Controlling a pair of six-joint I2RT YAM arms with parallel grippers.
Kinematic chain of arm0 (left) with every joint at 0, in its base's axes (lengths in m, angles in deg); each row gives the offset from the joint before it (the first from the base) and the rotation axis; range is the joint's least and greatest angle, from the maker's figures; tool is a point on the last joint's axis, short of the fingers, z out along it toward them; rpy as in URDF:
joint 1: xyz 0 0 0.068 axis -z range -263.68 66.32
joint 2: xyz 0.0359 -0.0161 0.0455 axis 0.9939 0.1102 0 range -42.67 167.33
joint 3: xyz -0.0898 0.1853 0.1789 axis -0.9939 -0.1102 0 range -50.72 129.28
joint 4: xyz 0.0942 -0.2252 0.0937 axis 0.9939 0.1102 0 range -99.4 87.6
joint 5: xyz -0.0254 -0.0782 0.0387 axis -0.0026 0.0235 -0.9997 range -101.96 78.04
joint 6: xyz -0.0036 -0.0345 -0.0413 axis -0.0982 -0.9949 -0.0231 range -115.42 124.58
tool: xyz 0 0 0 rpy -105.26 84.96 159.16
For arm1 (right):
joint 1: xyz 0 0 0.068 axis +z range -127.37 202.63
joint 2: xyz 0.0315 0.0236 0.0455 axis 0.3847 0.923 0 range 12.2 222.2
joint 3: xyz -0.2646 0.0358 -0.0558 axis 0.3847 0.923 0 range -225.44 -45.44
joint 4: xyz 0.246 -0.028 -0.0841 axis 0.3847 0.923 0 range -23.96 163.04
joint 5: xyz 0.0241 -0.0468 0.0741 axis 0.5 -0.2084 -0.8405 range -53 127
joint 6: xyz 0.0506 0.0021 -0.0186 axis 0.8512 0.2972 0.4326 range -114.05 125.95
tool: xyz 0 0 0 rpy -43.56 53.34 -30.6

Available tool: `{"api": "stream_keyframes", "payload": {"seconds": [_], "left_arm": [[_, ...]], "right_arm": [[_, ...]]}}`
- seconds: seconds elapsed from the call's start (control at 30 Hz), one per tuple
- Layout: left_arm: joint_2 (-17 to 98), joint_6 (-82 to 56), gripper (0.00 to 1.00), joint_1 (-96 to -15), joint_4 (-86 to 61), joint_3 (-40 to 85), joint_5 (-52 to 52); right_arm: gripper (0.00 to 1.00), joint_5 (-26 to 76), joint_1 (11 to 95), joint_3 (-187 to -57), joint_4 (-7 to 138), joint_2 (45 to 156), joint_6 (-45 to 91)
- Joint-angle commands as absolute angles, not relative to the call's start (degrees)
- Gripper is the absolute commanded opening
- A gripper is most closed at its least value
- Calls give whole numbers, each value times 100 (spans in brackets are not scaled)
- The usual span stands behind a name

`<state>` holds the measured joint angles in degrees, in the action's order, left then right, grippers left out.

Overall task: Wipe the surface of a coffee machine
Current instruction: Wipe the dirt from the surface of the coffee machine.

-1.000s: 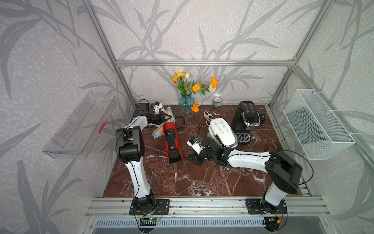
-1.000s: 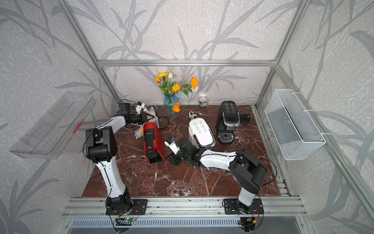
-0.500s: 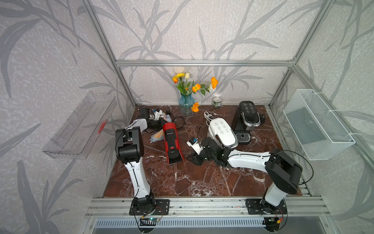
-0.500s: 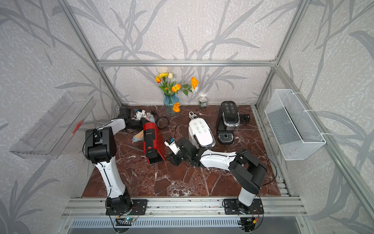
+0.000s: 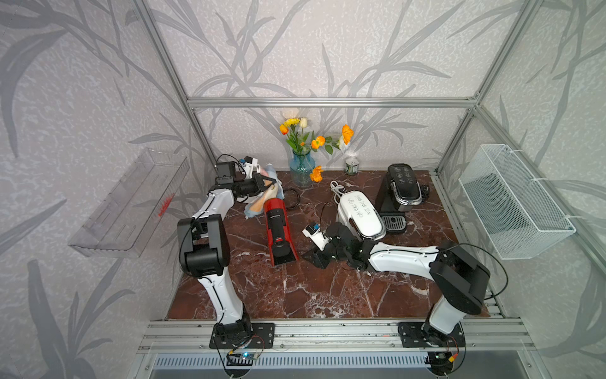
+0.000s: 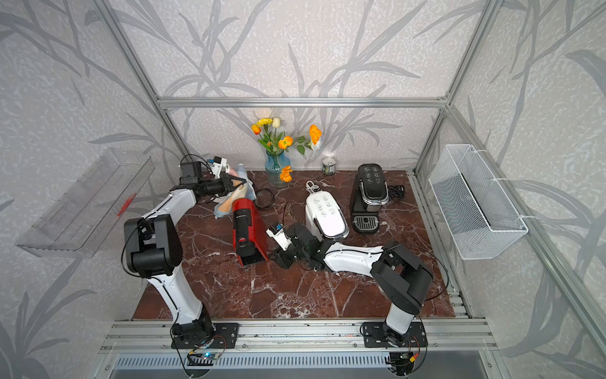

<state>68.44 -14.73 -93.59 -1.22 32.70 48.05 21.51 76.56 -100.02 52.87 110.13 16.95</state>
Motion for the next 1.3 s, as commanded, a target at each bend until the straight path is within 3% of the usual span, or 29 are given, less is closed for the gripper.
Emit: {"api": "stream_keyframes", "payload": {"seconds": [0.0, 0.23, 0.7, 1.1, 1.27], "left_arm": [[7160, -1431, 0, -9371, -104, 2980, 4692], [7091, -1149, 0, -9373, -38, 2311, 4455], [5623, -1672, 0, -9326, 208, 2714, 3924], [6474, -1482, 0, -9331, 892, 2595, 3334], [6263, -1484, 0, -9324, 886, 2284, 3159]], "right_arm": [[46, 2185, 7703, -10080, 5391, 10785, 1627], [46, 2125, 7711, -10116, 5360, 10874, 1665], [46, 2134, 7738, -10122, 5362, 10897, 1653], [46, 2171, 7738, -10107, 5393, 10818, 1624], [46, 2162, 7738, -10113, 5382, 10858, 1630]]}}
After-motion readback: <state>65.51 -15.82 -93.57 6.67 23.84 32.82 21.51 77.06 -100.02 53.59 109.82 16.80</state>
